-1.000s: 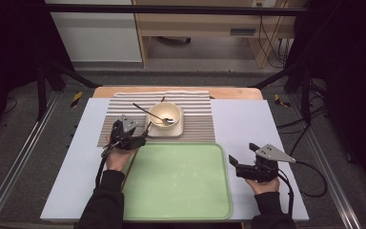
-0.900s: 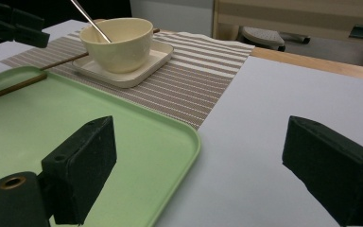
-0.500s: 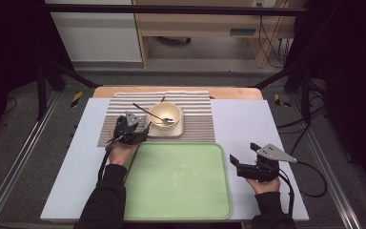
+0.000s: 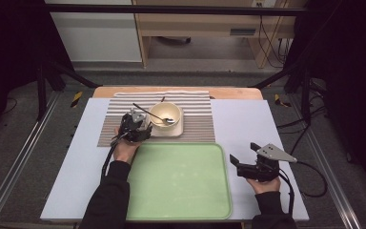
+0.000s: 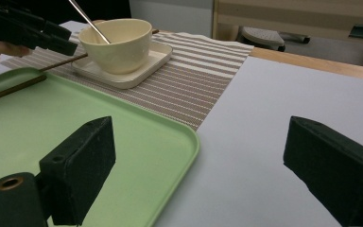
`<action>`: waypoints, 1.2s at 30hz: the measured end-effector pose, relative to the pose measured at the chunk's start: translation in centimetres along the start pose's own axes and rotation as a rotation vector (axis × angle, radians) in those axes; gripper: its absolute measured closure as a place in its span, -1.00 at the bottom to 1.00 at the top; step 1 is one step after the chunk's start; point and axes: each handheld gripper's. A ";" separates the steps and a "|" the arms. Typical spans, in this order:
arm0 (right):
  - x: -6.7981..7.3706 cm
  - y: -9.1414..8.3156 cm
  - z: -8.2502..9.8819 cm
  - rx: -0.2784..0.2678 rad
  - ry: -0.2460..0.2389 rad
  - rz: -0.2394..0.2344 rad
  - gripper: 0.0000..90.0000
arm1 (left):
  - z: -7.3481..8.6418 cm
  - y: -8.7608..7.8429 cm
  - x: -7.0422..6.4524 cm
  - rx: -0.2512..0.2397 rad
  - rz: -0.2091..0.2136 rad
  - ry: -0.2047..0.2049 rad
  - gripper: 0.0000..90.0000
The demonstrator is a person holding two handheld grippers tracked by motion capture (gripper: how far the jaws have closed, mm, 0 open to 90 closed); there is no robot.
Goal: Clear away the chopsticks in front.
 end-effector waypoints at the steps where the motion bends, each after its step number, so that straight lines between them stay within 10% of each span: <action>1: 0.0 0.0 0.0 0.000 0.000 0.000 -0.77 | 0.0 0.1 0.0 0.003 0.000 -0.004 0.01; 36: 0.0 0.0 0.0 -0.004 -0.001 0.013 -0.84 | 0.8 1.8 0.3 0.030 0.019 -0.074 0.77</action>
Point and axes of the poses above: each handheld gripper's, and its own axes: y roughly forward along the jaws, z roughly out of its underside, x roughly to its left, and after that the axes turned 14 degrees about y, right-handed
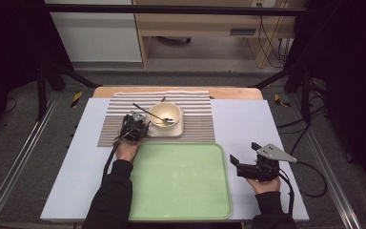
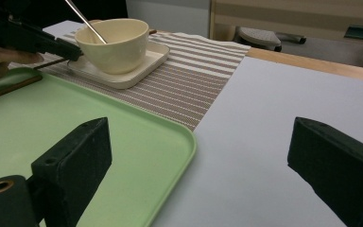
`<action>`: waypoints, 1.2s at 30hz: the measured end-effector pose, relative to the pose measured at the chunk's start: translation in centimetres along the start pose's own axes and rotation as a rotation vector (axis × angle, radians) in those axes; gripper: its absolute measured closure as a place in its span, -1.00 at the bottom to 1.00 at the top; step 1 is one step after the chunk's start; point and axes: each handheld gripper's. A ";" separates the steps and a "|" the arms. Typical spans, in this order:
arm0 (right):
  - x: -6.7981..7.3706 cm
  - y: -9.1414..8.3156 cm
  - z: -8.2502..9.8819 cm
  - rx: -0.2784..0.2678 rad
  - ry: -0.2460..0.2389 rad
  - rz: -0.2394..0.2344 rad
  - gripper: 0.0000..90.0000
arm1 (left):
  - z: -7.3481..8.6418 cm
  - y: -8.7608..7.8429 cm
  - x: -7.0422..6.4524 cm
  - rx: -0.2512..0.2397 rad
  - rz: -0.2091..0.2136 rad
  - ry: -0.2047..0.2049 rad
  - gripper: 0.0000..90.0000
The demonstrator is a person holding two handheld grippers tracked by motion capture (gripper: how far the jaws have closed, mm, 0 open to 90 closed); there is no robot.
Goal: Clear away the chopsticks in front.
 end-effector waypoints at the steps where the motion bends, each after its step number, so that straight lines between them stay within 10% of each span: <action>1: 0.0 0.0 0.0 0.000 0.001 -0.001 -0.84 | 0.0 0.0 0.0 0.002 0.000 -0.003 0.78; 36: -0.2 -0.3 -0.2 -0.017 0.009 0.009 -0.88 | 0.4 -3.7 1.0 -0.036 -0.064 -0.038 0.90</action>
Point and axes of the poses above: each handheld gripper's, and its own axes: y roughly forward along the jaws, z roughly out of its underside, x roughly to its left, and after that the axes turned 14 degrees about y, right-handed
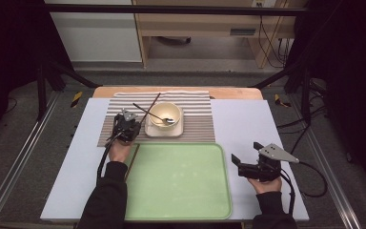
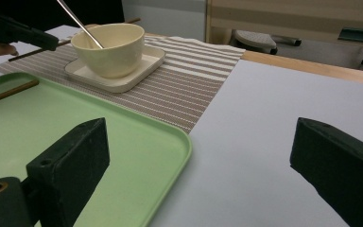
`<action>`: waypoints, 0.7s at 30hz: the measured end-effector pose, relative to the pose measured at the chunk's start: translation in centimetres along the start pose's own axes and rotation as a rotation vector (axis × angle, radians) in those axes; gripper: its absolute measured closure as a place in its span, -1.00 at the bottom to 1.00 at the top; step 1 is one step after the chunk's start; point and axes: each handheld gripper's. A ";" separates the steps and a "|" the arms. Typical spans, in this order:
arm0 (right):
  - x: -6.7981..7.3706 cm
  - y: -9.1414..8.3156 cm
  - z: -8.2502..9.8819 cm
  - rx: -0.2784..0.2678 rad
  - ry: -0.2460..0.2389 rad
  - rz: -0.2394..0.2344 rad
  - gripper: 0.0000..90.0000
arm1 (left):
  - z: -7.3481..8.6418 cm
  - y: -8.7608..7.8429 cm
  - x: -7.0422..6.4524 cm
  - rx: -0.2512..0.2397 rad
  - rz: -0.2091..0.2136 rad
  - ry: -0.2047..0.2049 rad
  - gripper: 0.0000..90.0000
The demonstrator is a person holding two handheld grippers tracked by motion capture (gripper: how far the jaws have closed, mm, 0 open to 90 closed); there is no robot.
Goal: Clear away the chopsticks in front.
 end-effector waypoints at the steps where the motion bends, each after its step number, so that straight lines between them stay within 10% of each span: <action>1: 0.0 0.0 0.0 -0.001 0.002 -0.001 -0.88 | 0.2 -0.3 0.2 0.005 -0.002 -0.004 0.90; 21: 0.2 -0.1 0.0 -0.003 0.001 -0.003 -0.88 | 3.7 -4.7 0.4 0.003 -0.063 -0.053 0.90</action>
Point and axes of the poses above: each handheld gripper's, and its own axes: y roughly forward along the jaws, z roughly out of its underside, x roughly to its left, and after that the axes turned 14 degrees about y, right-handed
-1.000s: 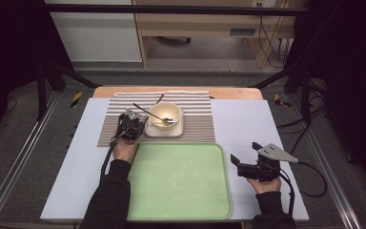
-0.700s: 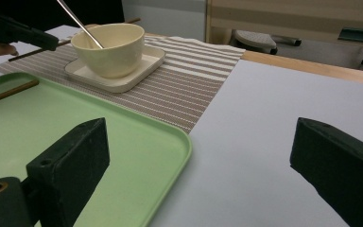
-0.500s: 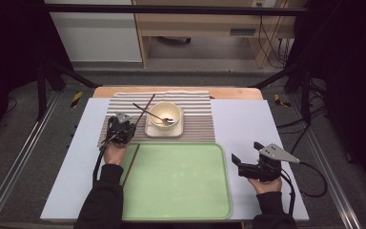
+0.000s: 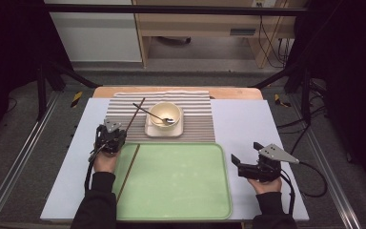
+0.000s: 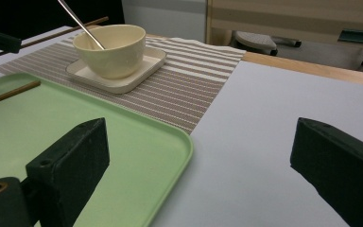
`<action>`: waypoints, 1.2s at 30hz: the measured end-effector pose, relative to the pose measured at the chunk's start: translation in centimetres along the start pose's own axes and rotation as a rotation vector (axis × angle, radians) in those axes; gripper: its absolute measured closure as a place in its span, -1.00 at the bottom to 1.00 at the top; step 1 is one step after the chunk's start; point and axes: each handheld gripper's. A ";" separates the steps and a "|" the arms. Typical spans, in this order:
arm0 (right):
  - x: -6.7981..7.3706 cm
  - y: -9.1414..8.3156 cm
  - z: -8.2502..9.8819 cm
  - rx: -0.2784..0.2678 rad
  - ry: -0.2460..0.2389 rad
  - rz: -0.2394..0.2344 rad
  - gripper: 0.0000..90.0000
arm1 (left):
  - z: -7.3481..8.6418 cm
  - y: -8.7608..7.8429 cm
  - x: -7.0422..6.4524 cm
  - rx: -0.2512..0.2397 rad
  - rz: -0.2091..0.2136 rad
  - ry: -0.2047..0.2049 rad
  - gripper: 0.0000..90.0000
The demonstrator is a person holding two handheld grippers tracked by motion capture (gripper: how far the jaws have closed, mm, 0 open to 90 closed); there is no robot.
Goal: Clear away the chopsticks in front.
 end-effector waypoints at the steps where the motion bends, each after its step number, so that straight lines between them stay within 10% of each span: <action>1: 0.0 0.0 0.0 -0.001 -0.003 0.001 -0.88 | 0.1 -0.2 -0.1 0.000 0.001 -0.006 0.90; 15: 0.0 -0.2 -0.1 -0.008 -0.003 -0.001 -0.88 | 2.6 -3.5 -1.7 -0.012 -0.054 -0.051 0.90; 36: 0.2 -0.1 0.0 -0.003 -0.005 0.000 -0.88 | 6.1 -10.2 -6.0 -0.112 -0.009 -0.109 0.89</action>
Point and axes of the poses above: each handheld gripper's, and its own axes: y roughly forward along the jaws, z roughly out of its underside, x roughly to its left, and after that the axes turned 14 degrees about y, right-handed
